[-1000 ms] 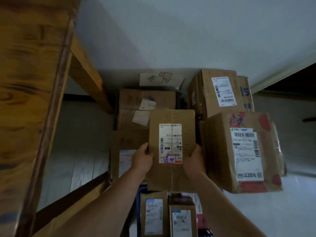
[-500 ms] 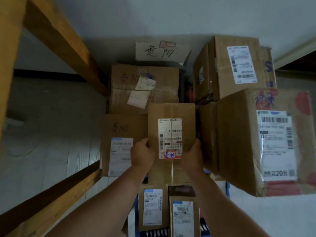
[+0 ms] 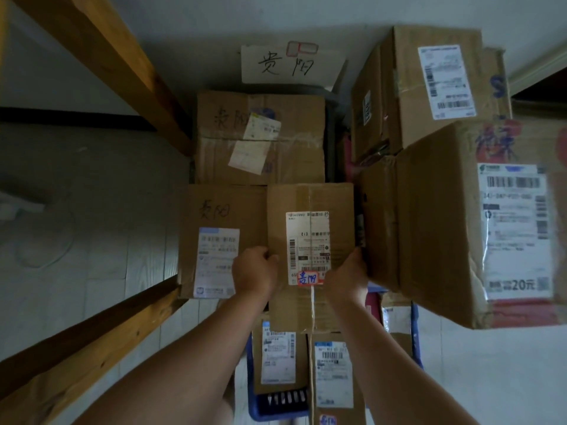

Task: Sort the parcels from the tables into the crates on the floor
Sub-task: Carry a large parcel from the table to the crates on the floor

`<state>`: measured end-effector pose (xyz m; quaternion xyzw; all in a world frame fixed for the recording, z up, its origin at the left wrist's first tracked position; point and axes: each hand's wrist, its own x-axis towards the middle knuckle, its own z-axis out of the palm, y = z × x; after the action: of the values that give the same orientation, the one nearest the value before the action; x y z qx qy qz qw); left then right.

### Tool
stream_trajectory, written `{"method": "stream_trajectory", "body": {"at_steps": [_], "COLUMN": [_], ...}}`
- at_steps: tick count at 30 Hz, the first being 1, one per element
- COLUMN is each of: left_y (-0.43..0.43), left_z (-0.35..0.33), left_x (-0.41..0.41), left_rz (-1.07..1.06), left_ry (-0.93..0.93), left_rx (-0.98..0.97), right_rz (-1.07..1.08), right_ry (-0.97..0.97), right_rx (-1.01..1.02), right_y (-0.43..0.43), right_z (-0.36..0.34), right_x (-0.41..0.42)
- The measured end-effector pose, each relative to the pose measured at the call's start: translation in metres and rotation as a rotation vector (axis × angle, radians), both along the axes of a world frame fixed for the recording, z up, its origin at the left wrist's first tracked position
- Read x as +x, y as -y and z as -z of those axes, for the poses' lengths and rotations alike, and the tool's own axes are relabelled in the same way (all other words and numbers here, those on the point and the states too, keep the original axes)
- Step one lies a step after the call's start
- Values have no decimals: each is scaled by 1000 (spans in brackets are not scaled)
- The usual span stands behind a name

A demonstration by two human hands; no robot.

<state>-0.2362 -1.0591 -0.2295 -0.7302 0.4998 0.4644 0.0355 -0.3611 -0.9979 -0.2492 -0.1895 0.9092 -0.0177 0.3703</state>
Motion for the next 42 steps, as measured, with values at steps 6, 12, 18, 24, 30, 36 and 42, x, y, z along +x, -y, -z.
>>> {"method": "stream_trajectory", "body": {"at_steps": [6, 12, 18, 24, 30, 36, 42], "left_y": [8, 15, 15, 14, 16, 11, -11], "left_z": [19, 36, 50, 47, 3, -78, -173], "left_x": [-2, -4, -3, 0, 3, 7, 25], "left_rz": [91, 393, 602, 631, 545, 504, 442], "left_ry": [53, 231, 218, 196, 143, 75, 17], "left_rx": [-96, -282, -314, -264, -210, -187, -295], "right_rz": [-108, -171, -259, -328, -325, -133, -16], "right_ry": [-28, -4, 5, 45, 63, 147, 135], "right_rx": [18, -106, -148, -71, -108, -258, -361], "right_y": [11, 17, 15, 17, 12, 2, -15], "right_z": [14, 32, 35, 29, -12, -100, -198], "right_x": [-4, -1, -3, -6, 2, 25, 44]}}
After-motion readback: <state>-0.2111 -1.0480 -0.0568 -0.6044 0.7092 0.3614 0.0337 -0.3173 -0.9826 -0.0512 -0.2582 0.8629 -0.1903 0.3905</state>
